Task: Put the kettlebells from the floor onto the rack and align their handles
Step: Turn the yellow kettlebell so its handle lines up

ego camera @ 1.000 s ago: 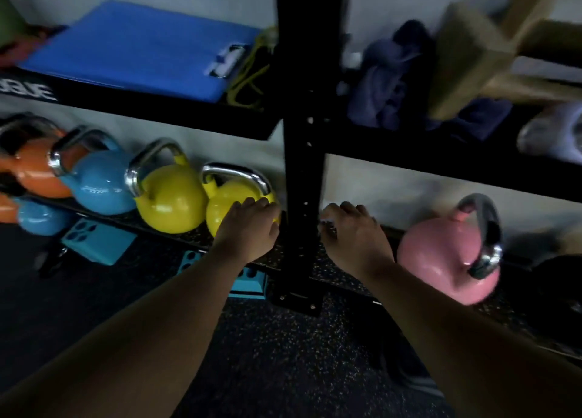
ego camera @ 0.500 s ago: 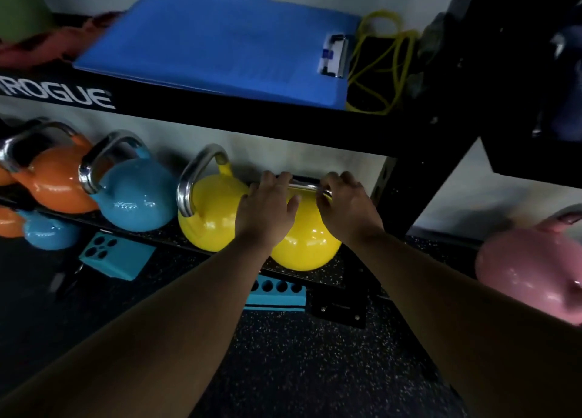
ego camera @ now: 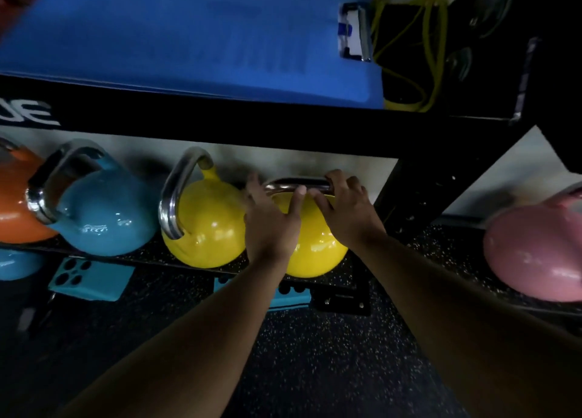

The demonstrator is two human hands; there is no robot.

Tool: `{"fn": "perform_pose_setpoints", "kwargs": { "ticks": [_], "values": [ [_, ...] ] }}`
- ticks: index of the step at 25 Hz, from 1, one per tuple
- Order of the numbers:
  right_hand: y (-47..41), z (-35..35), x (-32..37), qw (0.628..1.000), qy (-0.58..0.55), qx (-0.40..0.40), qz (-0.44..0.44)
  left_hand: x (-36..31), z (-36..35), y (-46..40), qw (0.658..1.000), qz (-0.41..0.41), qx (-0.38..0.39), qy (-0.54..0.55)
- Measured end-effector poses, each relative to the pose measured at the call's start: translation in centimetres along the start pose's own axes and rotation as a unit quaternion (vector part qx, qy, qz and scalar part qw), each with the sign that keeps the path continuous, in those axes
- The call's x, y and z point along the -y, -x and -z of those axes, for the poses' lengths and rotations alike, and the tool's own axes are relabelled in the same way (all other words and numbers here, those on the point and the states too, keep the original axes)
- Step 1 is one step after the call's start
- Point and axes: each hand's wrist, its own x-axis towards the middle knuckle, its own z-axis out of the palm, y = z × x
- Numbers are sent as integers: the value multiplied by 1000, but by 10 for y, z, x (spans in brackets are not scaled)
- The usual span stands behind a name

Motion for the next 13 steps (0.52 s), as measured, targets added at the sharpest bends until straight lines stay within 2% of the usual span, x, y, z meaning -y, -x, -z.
{"fn": "perform_pose_setpoints", "kwargs": {
  "ticks": [2, 3, 7, 10, 13],
  "values": [
    [0, 0, 2, 1000, -23, 0, -19, -2, -9, 11, 993, 93, 20, 74],
    [0, -1, 4, 999, -32, -2, -28, -4, -11, 13, 991, 99, 25, 92],
    [6, -12, 14, 994, -53, -40, -90, -4, -5, -9, 987, 63, 61, 132],
    [24, -19, 16, 991, -44, -82, -100, 10, 3, -24, 973, 10, 147, 175],
    [25, -12, 10, 987, -103, -68, -102, 8, -4, -23, 966, 41, 198, 164]
  ]
}}
